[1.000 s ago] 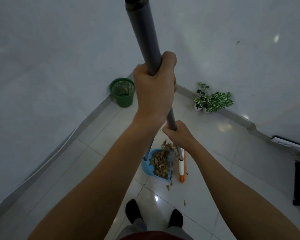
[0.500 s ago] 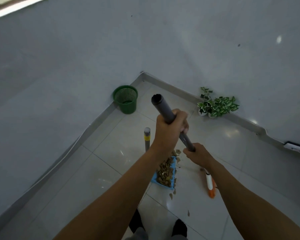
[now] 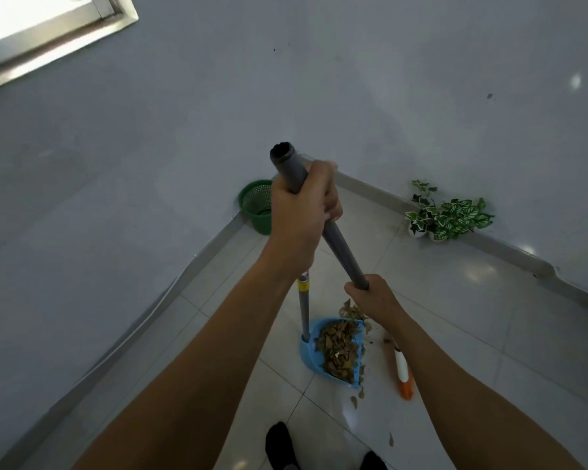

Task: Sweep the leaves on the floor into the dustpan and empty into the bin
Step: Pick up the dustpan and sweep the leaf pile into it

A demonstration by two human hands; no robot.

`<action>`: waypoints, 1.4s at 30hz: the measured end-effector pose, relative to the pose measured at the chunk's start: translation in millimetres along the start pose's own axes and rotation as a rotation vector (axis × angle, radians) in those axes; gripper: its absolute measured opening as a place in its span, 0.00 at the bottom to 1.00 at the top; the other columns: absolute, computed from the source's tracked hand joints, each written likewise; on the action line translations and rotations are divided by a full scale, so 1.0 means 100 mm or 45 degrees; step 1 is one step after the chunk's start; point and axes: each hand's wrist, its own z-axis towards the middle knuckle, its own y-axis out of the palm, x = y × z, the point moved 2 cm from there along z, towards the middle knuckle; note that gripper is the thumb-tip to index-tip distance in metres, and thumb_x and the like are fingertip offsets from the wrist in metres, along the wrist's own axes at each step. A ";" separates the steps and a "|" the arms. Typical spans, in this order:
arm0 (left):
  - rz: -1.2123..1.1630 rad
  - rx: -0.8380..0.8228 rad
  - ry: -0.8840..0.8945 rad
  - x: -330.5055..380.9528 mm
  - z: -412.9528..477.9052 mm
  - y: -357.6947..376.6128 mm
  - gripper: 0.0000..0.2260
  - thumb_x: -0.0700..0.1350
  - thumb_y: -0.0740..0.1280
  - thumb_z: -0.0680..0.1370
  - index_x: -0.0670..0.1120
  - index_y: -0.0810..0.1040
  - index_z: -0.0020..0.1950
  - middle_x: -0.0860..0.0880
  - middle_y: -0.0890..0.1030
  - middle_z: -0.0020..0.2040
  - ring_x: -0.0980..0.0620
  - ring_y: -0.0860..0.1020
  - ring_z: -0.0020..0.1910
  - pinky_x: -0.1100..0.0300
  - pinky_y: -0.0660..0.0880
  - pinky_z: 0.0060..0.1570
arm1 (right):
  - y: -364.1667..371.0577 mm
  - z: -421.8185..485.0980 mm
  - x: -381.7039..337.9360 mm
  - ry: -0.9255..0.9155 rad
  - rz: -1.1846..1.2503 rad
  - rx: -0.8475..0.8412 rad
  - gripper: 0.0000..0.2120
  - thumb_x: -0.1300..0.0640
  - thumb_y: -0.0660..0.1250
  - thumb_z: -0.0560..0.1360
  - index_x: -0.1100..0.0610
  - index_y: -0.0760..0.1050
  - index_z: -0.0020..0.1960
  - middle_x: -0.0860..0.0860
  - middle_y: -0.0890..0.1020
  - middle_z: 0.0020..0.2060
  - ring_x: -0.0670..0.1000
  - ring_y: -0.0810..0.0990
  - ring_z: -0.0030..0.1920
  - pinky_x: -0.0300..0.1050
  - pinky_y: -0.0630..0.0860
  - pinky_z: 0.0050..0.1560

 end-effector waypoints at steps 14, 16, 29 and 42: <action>0.179 -0.139 0.173 0.46 -0.11 0.20 0.23 0.36 0.62 0.77 0.49 0.64 0.23 0.54 0.63 0.19 0.57 0.60 0.19 0.66 0.61 0.24 | 0.17 -0.06 -0.49 -0.121 0.240 0.091 0.13 0.63 0.63 0.72 0.57 0.62 0.32 0.50 0.64 0.24 0.47 0.63 0.26 0.43 0.63 0.31; 0.180 -0.189 0.192 0.50 -0.17 0.28 0.23 0.39 0.63 0.76 0.52 0.64 0.21 0.54 0.63 0.19 0.56 0.61 0.19 0.66 0.61 0.25 | 0.13 -0.12 -0.51 -0.119 0.222 0.083 0.13 0.62 0.63 0.72 0.57 0.63 0.32 0.50 0.65 0.24 0.48 0.64 0.26 0.45 0.63 0.32; 0.060 -0.155 0.299 0.44 -0.25 1.10 0.18 0.40 0.64 0.71 0.48 0.61 0.24 0.52 0.60 0.21 0.53 0.56 0.21 0.63 0.56 0.24 | -0.81 -0.47 -0.56 -0.328 0.180 0.122 0.14 0.60 0.68 0.73 0.68 0.71 0.35 0.60 0.77 0.30 0.50 0.75 0.31 0.41 0.71 0.38; 0.110 -0.080 0.201 -0.45 -0.20 1.83 0.26 0.36 0.64 0.77 0.53 0.65 0.20 0.56 0.64 0.19 0.58 0.61 0.19 0.66 0.61 0.24 | -1.66 -0.53 -0.39 -0.583 0.386 0.149 0.18 0.58 0.63 0.62 0.47 0.55 0.23 0.44 0.58 0.17 0.43 0.55 0.22 0.36 0.55 0.27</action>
